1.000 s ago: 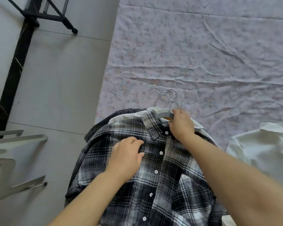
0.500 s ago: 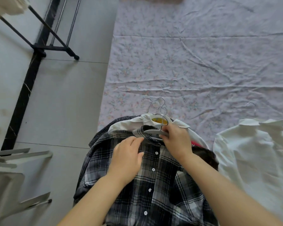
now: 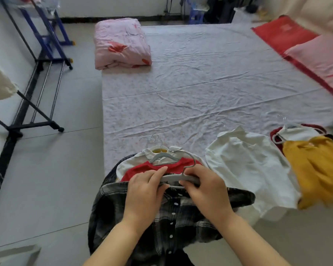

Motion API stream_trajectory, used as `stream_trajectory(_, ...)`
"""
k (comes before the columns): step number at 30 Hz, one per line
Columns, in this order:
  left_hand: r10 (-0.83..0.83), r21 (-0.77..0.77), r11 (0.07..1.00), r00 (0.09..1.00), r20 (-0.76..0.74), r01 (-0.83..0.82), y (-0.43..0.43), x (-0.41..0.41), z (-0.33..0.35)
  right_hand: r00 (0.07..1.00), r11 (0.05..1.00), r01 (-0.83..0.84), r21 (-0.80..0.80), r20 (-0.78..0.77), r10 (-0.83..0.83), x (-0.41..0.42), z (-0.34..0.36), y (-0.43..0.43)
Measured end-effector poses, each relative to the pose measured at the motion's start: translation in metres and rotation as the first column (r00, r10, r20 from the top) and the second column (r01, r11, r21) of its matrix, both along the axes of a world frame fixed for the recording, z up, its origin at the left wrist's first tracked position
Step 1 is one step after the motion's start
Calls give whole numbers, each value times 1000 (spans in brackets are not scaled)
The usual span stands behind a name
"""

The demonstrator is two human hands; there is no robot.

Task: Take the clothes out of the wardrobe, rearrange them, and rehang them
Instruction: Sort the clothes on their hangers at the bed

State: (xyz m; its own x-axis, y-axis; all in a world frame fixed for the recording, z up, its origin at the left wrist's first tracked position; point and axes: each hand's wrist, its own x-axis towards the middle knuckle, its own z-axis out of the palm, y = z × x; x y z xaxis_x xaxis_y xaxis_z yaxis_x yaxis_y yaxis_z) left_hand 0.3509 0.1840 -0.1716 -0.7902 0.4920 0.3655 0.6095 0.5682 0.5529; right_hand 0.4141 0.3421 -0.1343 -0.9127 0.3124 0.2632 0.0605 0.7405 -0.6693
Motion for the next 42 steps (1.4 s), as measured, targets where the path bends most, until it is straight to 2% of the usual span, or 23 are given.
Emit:
stream_trajectory(4, -151, 64, 986, 987, -47, 154, 2, 48, 21, 992, 992, 127, 16, -9, -127, 72, 27, -6)
stream_trajectory(9, -203, 136, 968, 977, -69, 210, 35, 108, 52, 952, 954, 297, 37, -87, -293, 150, 51, 12)
stream_trajectory(16, -280, 166, 941, 954, -105, 294, 102, 189, 73, 903, 895, 416, 162, -192, -385, 245, 59, 68)
stream_trajectory(19, -287, 163, 938, 948, -136, 307, 142, 230, 74, 897, 890, 431, 150, -184, -403, 291, 54, 111)
stream_trajectory(26, -192, 147, 969, 979, -65, 200, 248, 320, 79, 899, 865, 439, 242, -120, -422, 372, 51, 223)
stream_trajectory(33, -94, 192, 978, 993, 74, 78, 323, 331, 84, 912, 892, 408, 194, -134, -387, 366, 59, 301)
stream_trajectory(37, -102, 229, 971, 985, 142, 68, 353, 304, 71, 921, 907, 386, 166, -124, -369, 336, 51, 335)
stream_trajectory(42, -96, 212, 975, 985, 143, 64, 389, 247, 44, 933, 919, 360, 162, -68, -354, 278, 34, 374)
